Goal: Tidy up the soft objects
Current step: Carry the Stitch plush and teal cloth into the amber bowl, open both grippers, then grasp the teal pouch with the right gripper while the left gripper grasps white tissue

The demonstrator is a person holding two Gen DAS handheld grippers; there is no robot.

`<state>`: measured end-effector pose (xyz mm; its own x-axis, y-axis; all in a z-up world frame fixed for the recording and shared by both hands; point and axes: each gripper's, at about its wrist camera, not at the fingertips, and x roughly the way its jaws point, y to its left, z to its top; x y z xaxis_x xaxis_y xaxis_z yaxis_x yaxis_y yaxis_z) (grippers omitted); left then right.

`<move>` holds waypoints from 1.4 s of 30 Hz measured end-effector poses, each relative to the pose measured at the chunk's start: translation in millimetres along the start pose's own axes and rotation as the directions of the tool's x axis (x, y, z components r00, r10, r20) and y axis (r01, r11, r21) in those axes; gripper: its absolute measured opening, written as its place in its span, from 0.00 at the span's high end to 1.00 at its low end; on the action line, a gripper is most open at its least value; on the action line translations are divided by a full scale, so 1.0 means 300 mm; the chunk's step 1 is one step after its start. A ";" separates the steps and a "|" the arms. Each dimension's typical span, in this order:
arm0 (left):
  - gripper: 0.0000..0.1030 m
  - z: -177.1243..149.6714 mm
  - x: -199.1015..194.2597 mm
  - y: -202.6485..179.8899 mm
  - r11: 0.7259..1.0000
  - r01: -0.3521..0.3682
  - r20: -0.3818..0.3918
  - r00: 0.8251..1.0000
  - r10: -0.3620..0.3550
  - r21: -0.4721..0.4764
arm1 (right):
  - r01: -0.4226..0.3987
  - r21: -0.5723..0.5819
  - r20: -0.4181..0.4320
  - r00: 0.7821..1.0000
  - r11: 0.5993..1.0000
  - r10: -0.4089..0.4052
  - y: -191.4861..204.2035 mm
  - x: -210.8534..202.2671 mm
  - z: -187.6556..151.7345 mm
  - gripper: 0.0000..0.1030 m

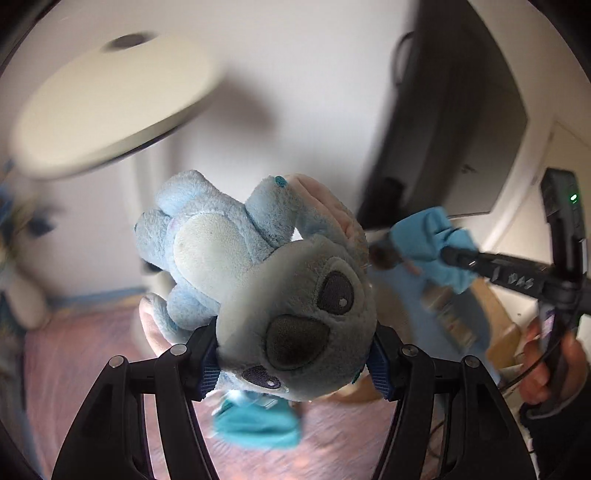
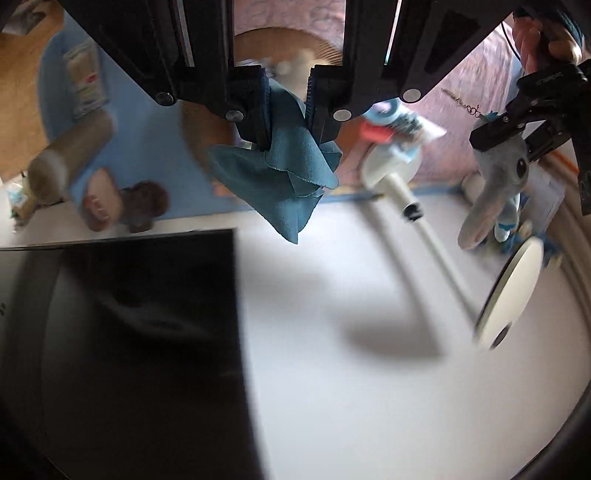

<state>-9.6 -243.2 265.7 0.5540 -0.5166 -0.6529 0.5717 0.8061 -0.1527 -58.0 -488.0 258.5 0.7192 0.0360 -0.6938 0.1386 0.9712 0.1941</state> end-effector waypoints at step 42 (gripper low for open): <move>0.29 -0.385 -0.040 0.602 0.872 -0.213 -0.212 0.969 0.129 -0.440 | -0.074 0.141 -0.323 0.939 0.987 0.116 0.123 0.281 -0.136 0.31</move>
<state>17.1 -58.1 160.4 0.4820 -0.3347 -0.8097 0.1141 0.9403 -0.3208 -19.8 -439.4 178.9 0.4721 0.2227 -0.8529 0.1801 0.9228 0.3406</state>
